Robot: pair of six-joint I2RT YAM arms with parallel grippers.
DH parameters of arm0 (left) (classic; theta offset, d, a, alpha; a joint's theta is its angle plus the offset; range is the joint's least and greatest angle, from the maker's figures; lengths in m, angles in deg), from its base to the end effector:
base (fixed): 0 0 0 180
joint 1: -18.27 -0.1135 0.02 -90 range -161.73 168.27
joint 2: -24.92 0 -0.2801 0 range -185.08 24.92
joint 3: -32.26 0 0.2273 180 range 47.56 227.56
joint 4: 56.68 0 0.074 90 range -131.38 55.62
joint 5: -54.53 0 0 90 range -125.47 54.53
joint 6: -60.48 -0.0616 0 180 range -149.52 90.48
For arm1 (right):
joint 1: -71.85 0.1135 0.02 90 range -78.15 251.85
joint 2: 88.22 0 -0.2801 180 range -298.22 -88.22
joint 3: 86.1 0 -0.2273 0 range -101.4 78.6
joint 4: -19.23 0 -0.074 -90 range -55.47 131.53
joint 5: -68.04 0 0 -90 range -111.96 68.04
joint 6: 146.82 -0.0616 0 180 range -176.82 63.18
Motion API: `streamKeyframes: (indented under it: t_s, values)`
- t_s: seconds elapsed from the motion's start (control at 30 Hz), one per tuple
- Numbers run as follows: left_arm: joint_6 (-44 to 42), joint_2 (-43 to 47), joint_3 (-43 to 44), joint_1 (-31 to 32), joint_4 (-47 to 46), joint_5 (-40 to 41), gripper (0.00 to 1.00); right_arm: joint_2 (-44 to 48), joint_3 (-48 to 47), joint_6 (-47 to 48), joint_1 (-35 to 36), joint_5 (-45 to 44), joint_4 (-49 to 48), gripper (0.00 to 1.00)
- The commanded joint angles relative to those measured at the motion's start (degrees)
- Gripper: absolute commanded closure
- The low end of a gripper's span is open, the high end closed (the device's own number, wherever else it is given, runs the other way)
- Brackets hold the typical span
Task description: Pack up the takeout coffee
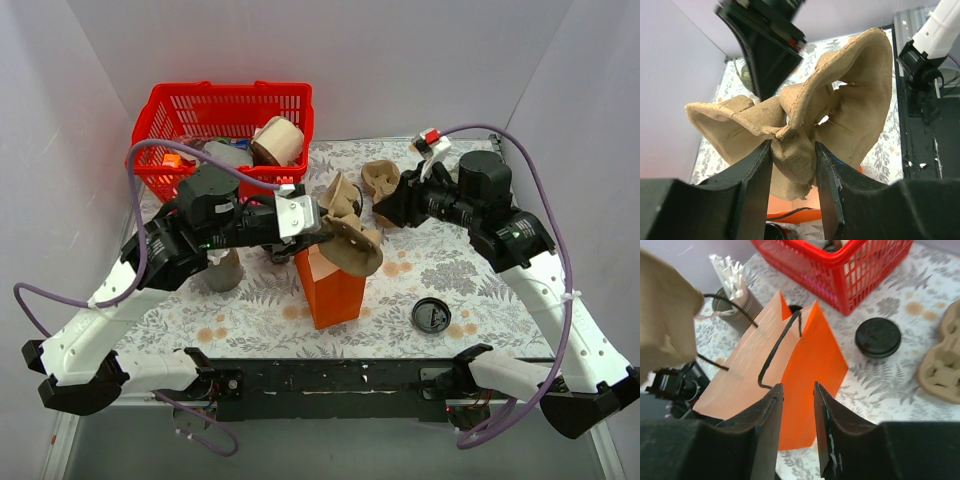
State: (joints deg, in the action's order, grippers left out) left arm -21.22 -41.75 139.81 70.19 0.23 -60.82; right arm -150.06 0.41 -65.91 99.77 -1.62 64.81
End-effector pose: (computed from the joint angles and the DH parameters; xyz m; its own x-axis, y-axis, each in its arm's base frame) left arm 0.1060 -0.1781 0.4837 -0.3079 0.1814 -0.9340 0.9305 0.2624 -0.2557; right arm 0.1748 0.1169 0.4480 -0.3265 -0.0054 -0.9452 -0.6943 0.6799 0.2360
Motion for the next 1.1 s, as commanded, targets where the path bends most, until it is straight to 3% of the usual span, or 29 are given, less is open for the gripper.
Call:
streamKeyframes:
  t_s: [0.0, 0.27, 0.47, 0.57, 0.67, 0.7, 0.8, 0.9, 1.07]
  values:
    - [0.2, 2.4, 2.7, 0.0, -1.9, 3.0, 0.87, 0.7, 2.0, -8.1, 3.7, 1.1, -1.0, 0.56]
    - [0.0, 4.2, 1.6, 0.0, -3.1, 2.8, 0.85, -3.0, 4.0, -8.7, 14.8, -12.0, 3.4, 0.46]
    - [0.1, 4.6, 1.5, 0.0, -2.1, 1.7, 0.85, -7.1, 4.0, -9.8, 16.6, -19.8, 5.0, 0.45]
    - [0.4, 5.2, 1.4, 0.0, -2.1, 1.4, 0.85, -9.3, 3.3, -10.0, 16.9, -20.1, 7.1, 0.54]
    - [0.3, 5.9, 0.3, 0.0, -2.6, -0.1, 0.85, -9.6, 3.5, -8.0, 17.0, -19.9, 7.1, 0.81]
    - [0.2, 6.0, 0.0, 0.0, -2.4, -0.7, 0.85, -9.4, 3.1, -6.6, 17.0, -19.4, 6.6, 0.98]
    - [0.4, 5.2, 0.9, 0.0, -1.6, -1.5, 0.85, -9.8, -0.4, 0.3, 16.8, -17.7, 7.6, 0.99]
    - [-0.4, 4.5, 2.0, 0.0, -0.6, -5.8, 0.85, -10.6, -4.4, 13.5, 16.6, -12.4, 8.6, 0.99]
    - [-1.9, 0.8, 5.7, 0.0, 4.5, -11.4, 0.85, -11.5, -7.9, 26.6, 12.6, -2.1, 14.2, 0.99]
